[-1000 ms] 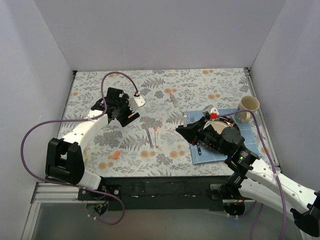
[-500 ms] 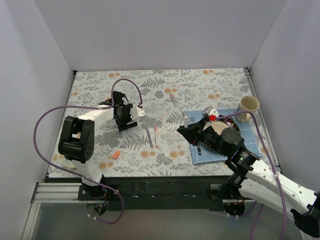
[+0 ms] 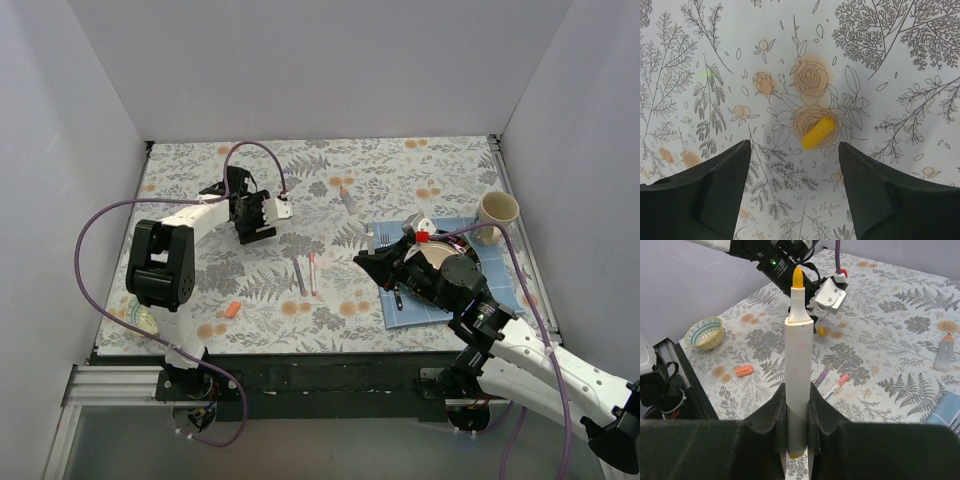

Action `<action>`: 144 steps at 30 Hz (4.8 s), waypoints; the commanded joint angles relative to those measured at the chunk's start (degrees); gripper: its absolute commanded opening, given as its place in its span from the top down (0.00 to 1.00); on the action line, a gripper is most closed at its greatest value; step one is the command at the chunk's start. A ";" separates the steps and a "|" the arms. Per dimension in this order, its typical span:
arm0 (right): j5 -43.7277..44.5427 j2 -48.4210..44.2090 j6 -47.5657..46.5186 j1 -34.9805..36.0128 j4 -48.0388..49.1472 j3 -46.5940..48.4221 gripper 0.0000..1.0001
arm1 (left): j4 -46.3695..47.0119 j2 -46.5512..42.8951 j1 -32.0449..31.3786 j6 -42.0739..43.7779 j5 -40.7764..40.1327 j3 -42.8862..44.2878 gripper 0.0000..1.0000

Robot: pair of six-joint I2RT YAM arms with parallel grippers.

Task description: Insert the pens into the pen caps

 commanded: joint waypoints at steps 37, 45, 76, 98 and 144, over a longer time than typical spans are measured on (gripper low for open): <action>-0.27 -4.77 4.22 -0.01 4.02 -3.02 0.99 | 8.68 -4.21 -3.55 -25.73 -5.19 -8.49 0.46; -1.60 -4.32 3.51 -0.01 1.56 -0.82 0.99 | -4.25 5.03 -3.64 -31.32 -4.24 2.78 0.48; -2.39 -3.54 5.71 -0.01 1.03 -0.20 0.99 | -7.95 5.83 -4.43 -43.79 -3.71 -3.19 0.95; -8.27 21.58 13.27 0.16 24.30 -2.49 0.99 | 48.85 -38.81 -6.98 -99.48 23.09 -28.27 1.00; -15.84 40.41 19.25 6.05 40.14 4.10 0.99 | 93.31 -39.97 -10.32 -120.70 21.43 -47.58 1.00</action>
